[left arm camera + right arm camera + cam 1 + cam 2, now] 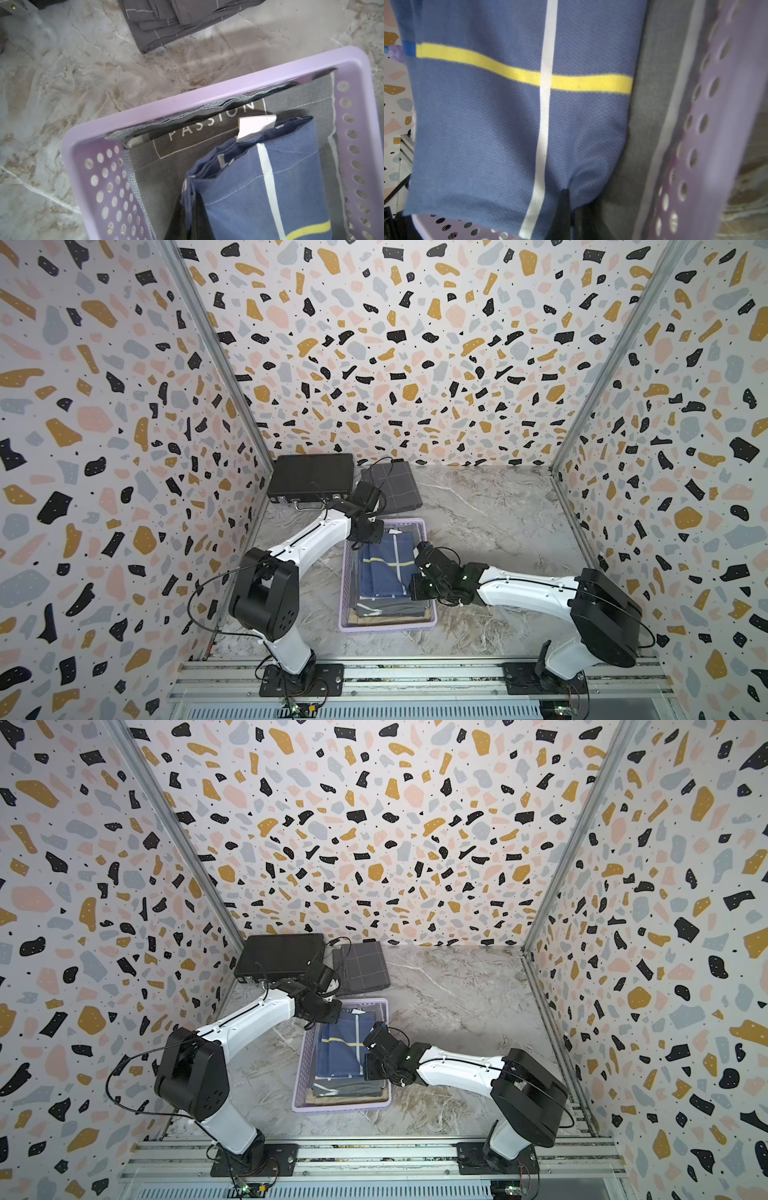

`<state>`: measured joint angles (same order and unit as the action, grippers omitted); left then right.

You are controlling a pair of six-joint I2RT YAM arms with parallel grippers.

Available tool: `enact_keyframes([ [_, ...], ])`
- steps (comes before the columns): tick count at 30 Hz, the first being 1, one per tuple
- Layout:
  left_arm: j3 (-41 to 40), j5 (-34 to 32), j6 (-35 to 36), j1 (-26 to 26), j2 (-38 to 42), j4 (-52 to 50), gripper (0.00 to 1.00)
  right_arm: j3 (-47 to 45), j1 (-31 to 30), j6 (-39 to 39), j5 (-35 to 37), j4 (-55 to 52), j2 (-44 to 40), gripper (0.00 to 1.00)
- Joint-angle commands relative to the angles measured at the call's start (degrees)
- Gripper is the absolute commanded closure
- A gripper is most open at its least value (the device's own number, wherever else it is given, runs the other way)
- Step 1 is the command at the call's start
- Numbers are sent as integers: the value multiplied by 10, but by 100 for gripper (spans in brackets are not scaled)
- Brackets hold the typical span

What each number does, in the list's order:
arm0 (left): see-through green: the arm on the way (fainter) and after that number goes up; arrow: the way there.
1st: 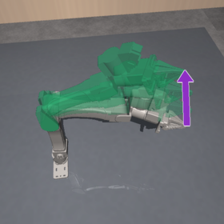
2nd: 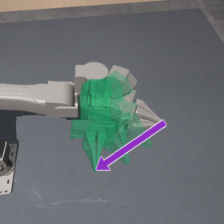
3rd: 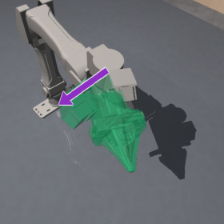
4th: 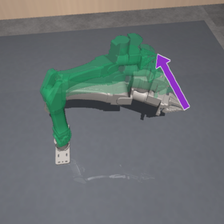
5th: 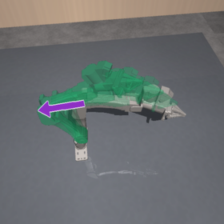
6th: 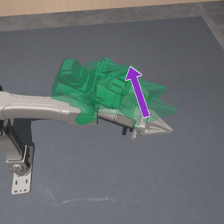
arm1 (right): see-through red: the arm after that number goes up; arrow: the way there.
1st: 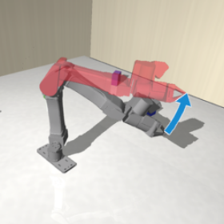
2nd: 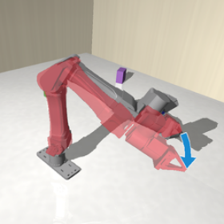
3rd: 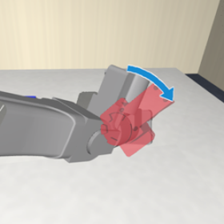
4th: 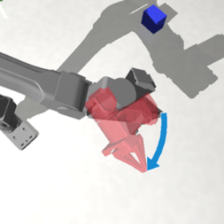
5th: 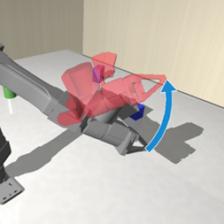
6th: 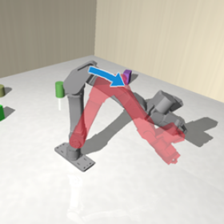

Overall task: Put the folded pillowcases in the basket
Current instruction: Place the pillowcase in the basket.

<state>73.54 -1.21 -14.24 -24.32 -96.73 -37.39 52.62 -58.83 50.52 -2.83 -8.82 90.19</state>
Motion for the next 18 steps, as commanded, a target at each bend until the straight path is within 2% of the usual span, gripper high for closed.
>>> enact_keyframes([
  [1, -5, -24, -2, 8, -7, 25, 82, 25, -11, -3, -6, -14, -7, 96],
  [2, -3, -30, -5, 8, -10, 19, 61, 28, -14, -6, -1, -19, -9, 85],
  [4, 3, -41, -9, 7, -12, 4, 31, 34, -18, -11, 5, -34, -17, 65],
  [5, 6, -48, -11, 7, -9, -2, 22, 35, -20, -15, 6, -38, -23, 53],
  [6, 6, -54, -12, 7, -4, -3, 18, 39, -20, -17, 11, -49, -27, 47],
  [8, 3, -63, -16, 7, 12, -3, 7, 50, -34, -24, 28, -81, -35, 43],
  [10, 4, -70, -16, 8, 32, -5, 0, 54, -42, -27, 39, -99, -49, 44],
  [16, -3, -110, -43, 7, 142, -30, 0, 56, -50, -63, 89, -165, -127, 45],
  [18, -16, -124, -58, 8, 178, -49, 0, 61, -48, -92, 129, -212, -150, 40],
])
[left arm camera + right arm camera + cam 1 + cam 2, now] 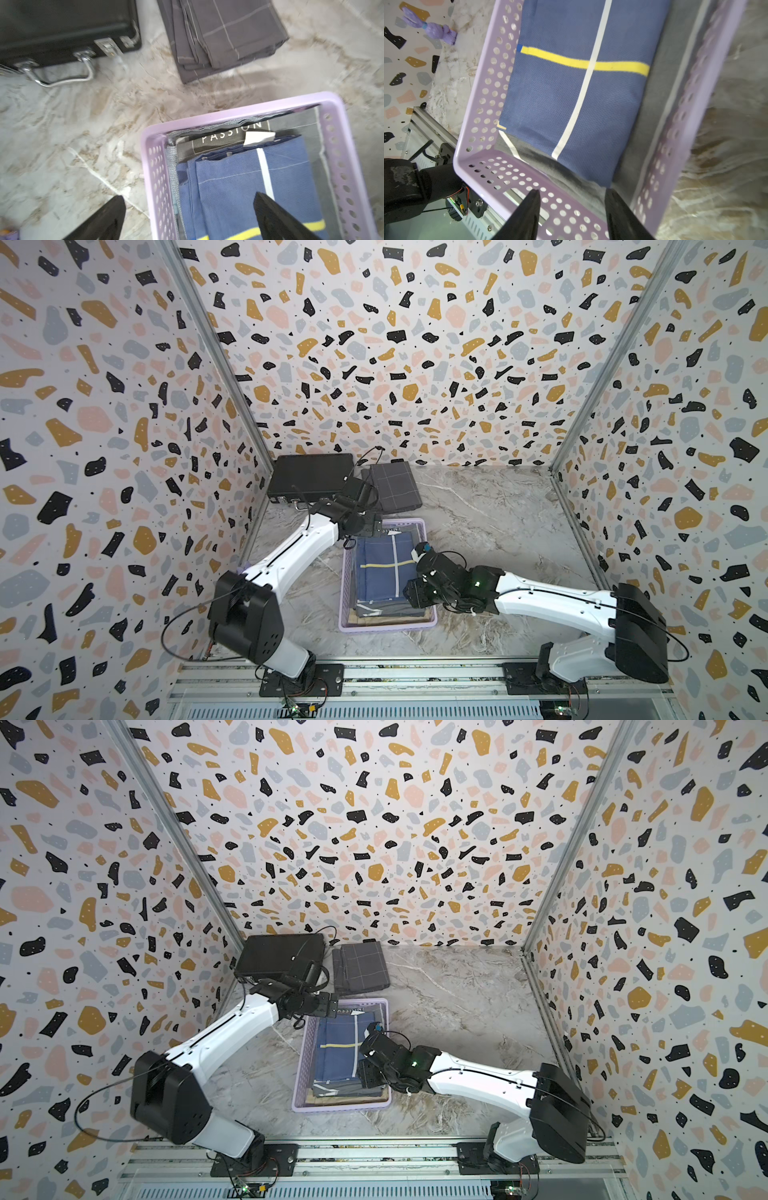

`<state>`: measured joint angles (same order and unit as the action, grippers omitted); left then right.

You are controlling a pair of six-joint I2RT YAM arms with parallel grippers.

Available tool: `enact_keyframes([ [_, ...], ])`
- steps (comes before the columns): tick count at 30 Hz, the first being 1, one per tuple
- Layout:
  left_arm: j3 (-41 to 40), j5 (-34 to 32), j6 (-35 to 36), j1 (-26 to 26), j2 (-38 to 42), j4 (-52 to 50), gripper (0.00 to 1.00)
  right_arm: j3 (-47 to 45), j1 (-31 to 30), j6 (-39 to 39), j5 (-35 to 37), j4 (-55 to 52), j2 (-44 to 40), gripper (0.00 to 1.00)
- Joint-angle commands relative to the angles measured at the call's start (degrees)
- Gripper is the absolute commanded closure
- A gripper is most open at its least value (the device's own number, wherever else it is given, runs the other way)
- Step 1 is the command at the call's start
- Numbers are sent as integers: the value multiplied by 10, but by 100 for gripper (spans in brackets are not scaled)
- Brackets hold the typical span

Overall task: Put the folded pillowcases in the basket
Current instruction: Place the pillowcase in the basket, then move the basket to the center of the board.

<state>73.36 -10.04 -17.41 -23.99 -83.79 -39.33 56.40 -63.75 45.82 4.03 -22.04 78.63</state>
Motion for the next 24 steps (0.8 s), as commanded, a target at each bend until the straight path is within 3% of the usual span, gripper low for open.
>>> enact_keyframes([
  [1, -25, -43, -33, 5, 66, -43, 0, 24, 6, -62, 75, -100, -41, 38],
  [4, -57, -54, -64, 9, 96, -80, 0, 30, 48, -105, 66, -137, -44, 38],
  [8, -93, -11, -95, 14, 116, -92, 1, 41, 101, -161, 4, -139, -6, 42],
  [12, -110, -2, -101, 13, 136, -91, 1, 60, 117, -196, -34, -118, 45, 48],
  [18, -123, -9, -86, 14, 166, -90, 1, 58, 127, -190, -59, -89, 100, 53],
  [20, -128, -9, -86, 14, 168, -89, 1, 51, 128, -179, -50, -88, 113, 61],
  [24, -131, -1, -84, 14, 166, -89, 1, 21, 135, -148, -12, -94, 105, 95],
])
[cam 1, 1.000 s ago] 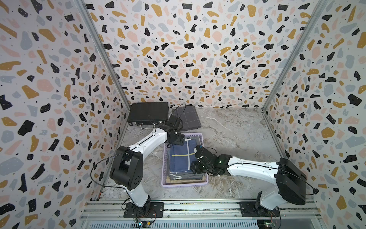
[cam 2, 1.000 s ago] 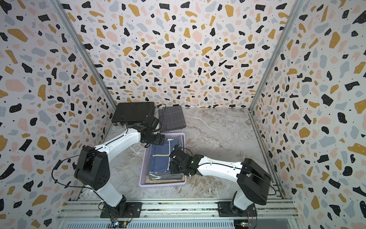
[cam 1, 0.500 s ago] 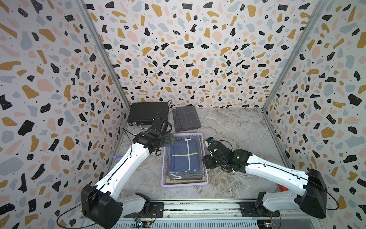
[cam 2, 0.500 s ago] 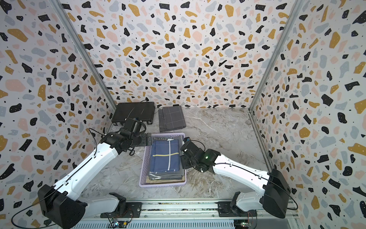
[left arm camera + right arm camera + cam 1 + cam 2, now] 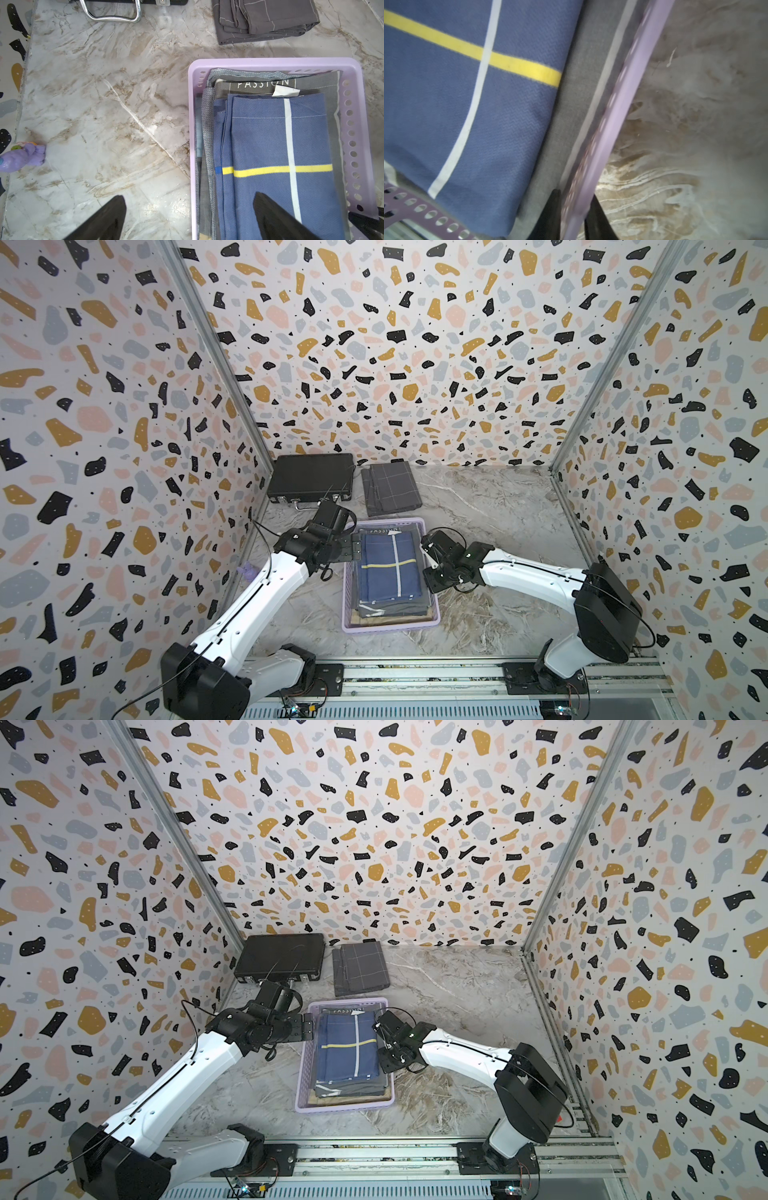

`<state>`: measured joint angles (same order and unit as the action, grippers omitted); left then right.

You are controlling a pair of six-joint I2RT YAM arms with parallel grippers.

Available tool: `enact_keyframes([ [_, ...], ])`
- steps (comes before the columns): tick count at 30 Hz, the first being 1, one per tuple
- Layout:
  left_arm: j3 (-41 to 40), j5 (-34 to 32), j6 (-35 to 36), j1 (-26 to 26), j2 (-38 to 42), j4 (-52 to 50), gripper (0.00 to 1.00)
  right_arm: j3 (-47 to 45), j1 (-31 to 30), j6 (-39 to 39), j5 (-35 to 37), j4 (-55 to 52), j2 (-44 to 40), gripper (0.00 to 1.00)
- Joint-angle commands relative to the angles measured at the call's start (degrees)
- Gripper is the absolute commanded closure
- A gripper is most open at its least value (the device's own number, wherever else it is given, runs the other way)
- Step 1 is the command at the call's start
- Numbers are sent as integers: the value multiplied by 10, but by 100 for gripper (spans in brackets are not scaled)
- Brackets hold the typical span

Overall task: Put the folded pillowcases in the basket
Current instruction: Move the basket to the center of the board.

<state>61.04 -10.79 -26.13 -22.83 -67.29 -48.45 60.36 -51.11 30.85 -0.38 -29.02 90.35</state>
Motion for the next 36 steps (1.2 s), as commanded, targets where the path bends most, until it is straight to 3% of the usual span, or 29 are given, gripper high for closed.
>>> enact_keyframes([
  [1, -8, 7, 4, 3, 1, 3, 1, -30, 13, 10, 42, -24, -24, 100],
  [8, -5, 44, -2, 2, -8, 14, 2, -115, 74, 26, 108, -99, -182, 100],
  [14, -20, 98, -37, 2, -16, 56, 4, -161, 172, -11, 116, -176, -291, 100],
  [25, 23, 98, -45, -28, -107, 90, 5, -134, 292, -11, 100, -147, -155, 100],
  [28, 52, 96, -33, -28, -147, 91, 5, -109, 303, -21, 157, -148, -136, 100],
  [36, 191, 83, -12, -27, -278, 86, 4, -106, 370, -47, 205, -150, -109, 100],
])
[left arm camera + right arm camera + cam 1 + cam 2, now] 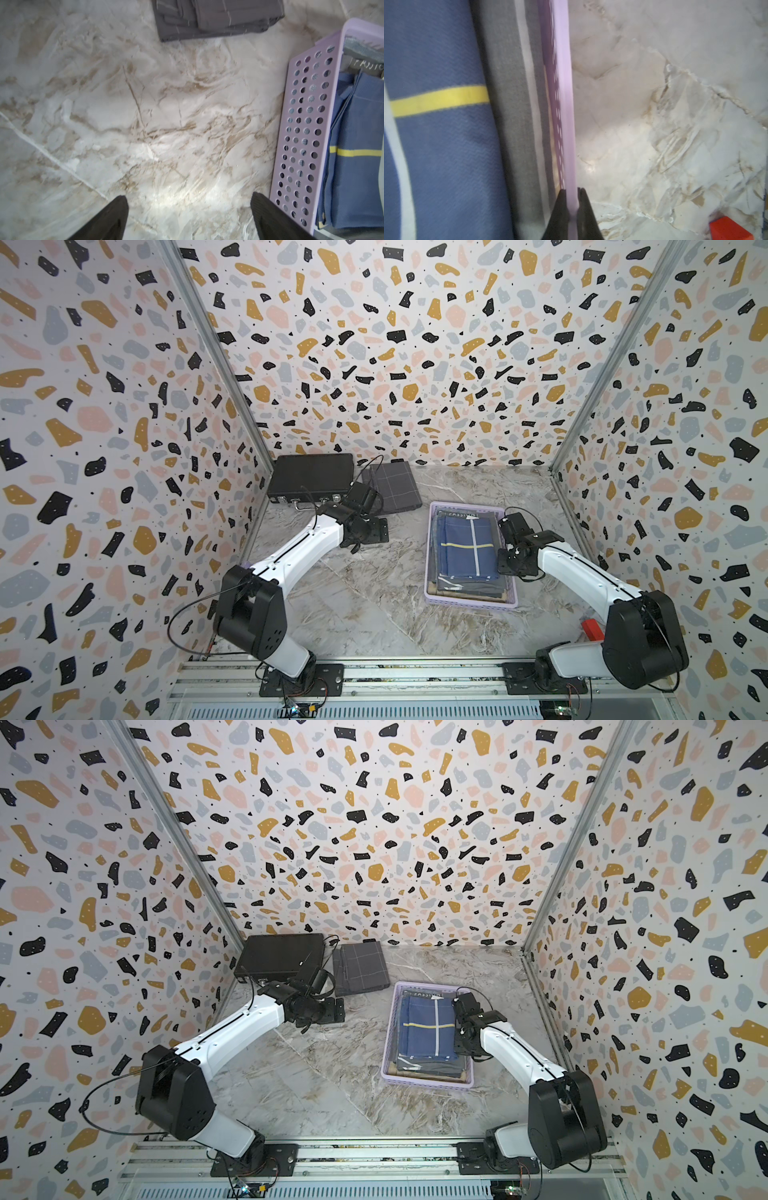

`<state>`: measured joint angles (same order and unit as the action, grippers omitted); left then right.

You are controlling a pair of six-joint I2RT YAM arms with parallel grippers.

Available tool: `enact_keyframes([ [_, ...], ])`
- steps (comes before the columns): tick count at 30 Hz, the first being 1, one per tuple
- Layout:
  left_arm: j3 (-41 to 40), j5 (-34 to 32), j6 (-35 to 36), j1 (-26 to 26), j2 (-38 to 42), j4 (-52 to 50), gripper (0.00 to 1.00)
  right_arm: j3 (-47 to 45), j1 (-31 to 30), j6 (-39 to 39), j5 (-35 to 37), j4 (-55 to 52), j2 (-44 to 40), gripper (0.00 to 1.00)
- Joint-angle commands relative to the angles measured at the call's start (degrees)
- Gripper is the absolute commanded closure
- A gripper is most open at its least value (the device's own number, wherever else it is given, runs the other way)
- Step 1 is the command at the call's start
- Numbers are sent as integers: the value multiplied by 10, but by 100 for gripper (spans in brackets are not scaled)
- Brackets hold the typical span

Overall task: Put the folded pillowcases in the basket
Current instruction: Move the basket to the center of the board, then move the pillowcase to the center of the board.

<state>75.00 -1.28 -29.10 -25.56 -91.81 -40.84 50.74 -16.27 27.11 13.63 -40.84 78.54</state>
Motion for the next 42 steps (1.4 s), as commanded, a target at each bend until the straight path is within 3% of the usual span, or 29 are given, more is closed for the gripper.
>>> enact_keyframes([
  [1, 76, -18, 23, 0, -52, 5, 4, -10, 26, -15, 72, -32, 9, 100],
  [4, 167, -37, 40, 0, -128, -17, 4, -8, 39, -16, 62, -31, 8, 100],
  [6, 228, -51, 45, -1, -188, -35, 4, -5, 41, -14, 53, -35, 4, 78],
  [11, 375, -78, 59, 0, -317, -63, 3, -41, 41, -6, -4, -6, -71, 58],
  [17, 514, -103, 60, 4, -448, -70, 4, -85, 26, 9, -108, 33, -208, 56],
  [23, 679, -51, 10, 27, -560, -184, 5, -94, 19, -1, -156, 24, -270, 62],
  [31, 603, 38, 0, 47, -558, -228, 9, -101, 13, 9, -204, 31, -308, 65],
  [34, 522, 92, 12, 46, -543, -229, 10, -102, 12, 18, -218, 40, -325, 64],
  [42, 305, 90, 32, 45, -460, -224, 14, -55, 12, 28, -255, 14, -347, 64],
])
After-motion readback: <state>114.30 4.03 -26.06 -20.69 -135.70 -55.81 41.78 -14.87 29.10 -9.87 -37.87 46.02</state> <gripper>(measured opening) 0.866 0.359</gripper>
